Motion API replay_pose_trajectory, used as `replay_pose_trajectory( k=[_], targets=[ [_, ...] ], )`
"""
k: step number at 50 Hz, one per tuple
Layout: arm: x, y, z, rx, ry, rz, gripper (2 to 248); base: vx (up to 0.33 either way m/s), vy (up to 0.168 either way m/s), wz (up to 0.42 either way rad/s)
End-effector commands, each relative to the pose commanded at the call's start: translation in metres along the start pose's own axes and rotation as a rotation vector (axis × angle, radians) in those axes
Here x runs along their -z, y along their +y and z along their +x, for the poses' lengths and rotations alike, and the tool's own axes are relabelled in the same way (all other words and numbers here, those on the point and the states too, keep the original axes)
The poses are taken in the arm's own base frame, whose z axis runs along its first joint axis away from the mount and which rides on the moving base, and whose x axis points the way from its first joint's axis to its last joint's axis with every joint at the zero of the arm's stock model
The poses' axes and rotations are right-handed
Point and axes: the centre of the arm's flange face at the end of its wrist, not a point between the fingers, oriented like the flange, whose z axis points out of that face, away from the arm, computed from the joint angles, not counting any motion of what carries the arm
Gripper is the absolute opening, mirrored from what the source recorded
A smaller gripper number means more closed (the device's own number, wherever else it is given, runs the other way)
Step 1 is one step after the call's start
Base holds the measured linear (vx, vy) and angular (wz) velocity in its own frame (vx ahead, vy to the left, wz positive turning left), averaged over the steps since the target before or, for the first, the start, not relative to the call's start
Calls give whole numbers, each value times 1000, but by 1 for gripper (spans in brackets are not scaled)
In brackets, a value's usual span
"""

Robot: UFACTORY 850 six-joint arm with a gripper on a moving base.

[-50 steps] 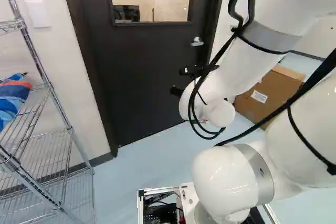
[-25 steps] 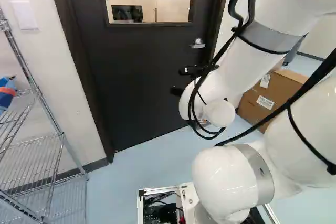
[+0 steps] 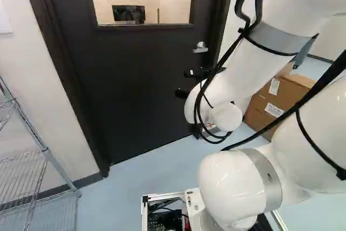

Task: Open the door and move inside

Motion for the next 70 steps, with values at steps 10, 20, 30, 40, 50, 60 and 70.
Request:
replay_pose_trajectory(
  k=[10,20,30,40,50,60,70],
  targets=[
    [0,0,0,0,0,0,247,142,-74,-12],
    [0,0,0,0,0,0,247,153,-51,-11],
    [0,0,0,0,0,0,247,156,-23,-14],
    [0,0,0,0,0,0,247,96,1,-11],
    [0,0,0,0,0,0,247,0,0,0],
    [-1,0,1,0,0,0,247,0,0,0],
    [-8,0,11,0,18,0,247,0,0,0]
  ],
)
